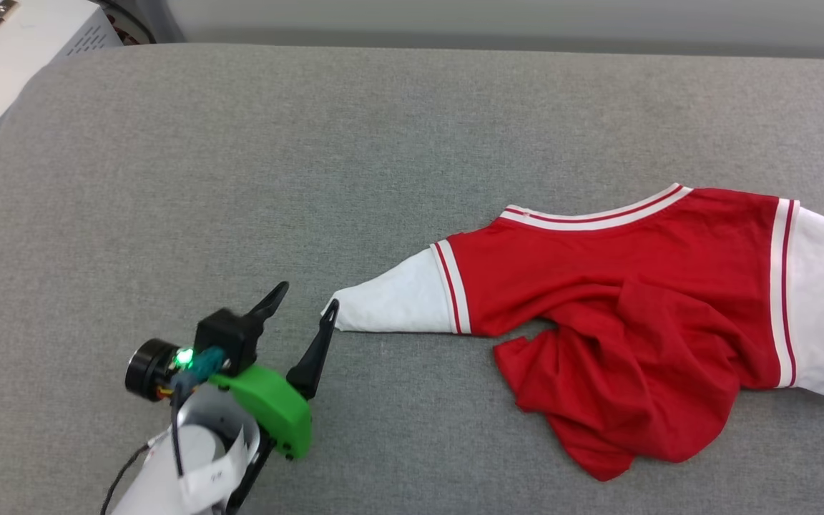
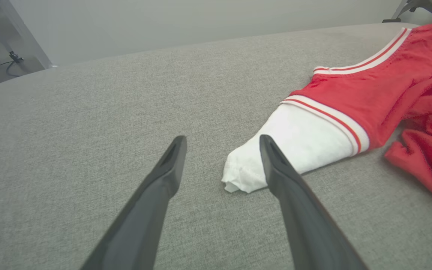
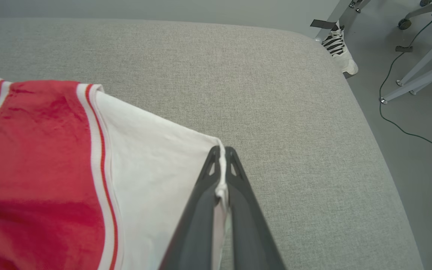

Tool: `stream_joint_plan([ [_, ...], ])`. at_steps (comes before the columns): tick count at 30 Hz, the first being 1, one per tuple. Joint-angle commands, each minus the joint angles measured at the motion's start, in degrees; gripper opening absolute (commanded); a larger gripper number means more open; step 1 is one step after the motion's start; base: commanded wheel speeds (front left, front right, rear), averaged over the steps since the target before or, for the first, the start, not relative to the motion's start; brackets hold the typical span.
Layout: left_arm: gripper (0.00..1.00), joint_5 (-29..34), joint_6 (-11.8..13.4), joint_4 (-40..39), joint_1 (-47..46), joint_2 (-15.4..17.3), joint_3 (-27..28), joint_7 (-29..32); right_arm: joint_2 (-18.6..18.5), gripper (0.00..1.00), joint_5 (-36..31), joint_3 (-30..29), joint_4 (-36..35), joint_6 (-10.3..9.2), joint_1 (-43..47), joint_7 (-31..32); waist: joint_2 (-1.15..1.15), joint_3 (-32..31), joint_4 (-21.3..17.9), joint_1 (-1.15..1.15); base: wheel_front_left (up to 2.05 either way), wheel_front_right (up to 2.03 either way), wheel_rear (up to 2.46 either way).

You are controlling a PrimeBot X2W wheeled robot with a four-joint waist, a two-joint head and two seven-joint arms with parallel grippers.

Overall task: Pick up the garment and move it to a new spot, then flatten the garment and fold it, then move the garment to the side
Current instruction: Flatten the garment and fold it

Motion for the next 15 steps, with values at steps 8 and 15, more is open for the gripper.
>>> stream_joint_plan([
  [8,1.0,-3.8,0.7,2.8,-8.8,0.8,-3.6,18.1,1.5,0.0,-0.5,0.2,-2.2,-0.04,0.2,0.7,0.67,2.7,-1.5,0.0,0.0,0.0,0.0],
  [15,1.0,-2.7,2.5,2.3,-11.3,1.5,-6.5,30.6,2.4,0.0,-0.6,1.6,-2.3,-0.04,-0.9,0.3,0.67,4.2,-2.2,0.0,0.0,0.0,0.0],
])
